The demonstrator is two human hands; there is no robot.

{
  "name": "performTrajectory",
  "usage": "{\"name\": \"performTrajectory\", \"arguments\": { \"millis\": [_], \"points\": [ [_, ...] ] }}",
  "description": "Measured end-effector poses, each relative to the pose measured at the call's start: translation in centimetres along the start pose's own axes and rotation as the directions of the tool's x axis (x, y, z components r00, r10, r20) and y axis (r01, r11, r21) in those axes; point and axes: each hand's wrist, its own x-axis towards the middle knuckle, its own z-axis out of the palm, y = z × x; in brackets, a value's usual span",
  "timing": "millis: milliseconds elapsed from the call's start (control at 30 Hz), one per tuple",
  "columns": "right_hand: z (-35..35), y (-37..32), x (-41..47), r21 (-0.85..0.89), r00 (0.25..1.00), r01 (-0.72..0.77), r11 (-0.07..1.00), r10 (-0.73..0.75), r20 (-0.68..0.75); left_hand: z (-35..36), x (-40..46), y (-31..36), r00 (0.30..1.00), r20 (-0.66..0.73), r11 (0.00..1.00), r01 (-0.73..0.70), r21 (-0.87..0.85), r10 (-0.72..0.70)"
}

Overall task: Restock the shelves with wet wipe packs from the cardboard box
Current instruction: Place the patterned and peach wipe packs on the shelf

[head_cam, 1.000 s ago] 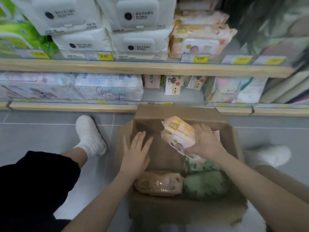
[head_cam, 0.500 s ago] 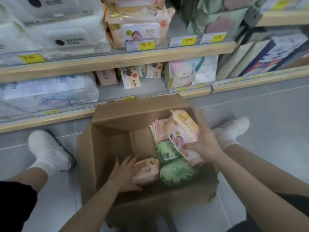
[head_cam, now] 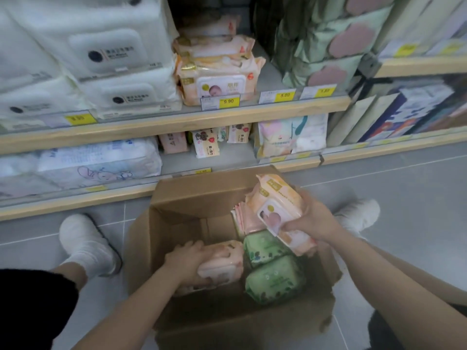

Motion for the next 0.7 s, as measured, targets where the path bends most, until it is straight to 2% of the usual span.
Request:
{"name": "performTrajectory", "arguments": {
  "millis": [133, 367, 533, 700],
  "points": [
    [-3.8, -2.8, -0.9, -0.044, 0.996, 0.062, 0.997, -0.065, -0.063, -4.9, -2.5, 0.1, 0.988, -0.157, 0.999, -0.002, 0.046, 0.009],
    [-10.8, -8.5, -1.3, -0.323, 0.946, 0.139, 0.936, -0.222, -0.235, -14.3, -6.3, -0.6, 0.919, -0.391, 0.996, -0.027, 0.09, 0.06],
    [-14.0, -12.5, 1.0, -0.447, 0.892, 0.12, 0.886, -0.294, -0.343, -20.2, -7.3, -2.7, 0.869, -0.49, 0.993, -0.016, 0.119, 0.073],
    [-14.8, -18.6, 3.7, -0.499, 0.806, 0.282, 0.82, -0.484, -0.341, -24.8, -7.5, -5.9, 0.819, -0.566, 0.991, -0.017, 0.135, 0.091]
  ]
}}
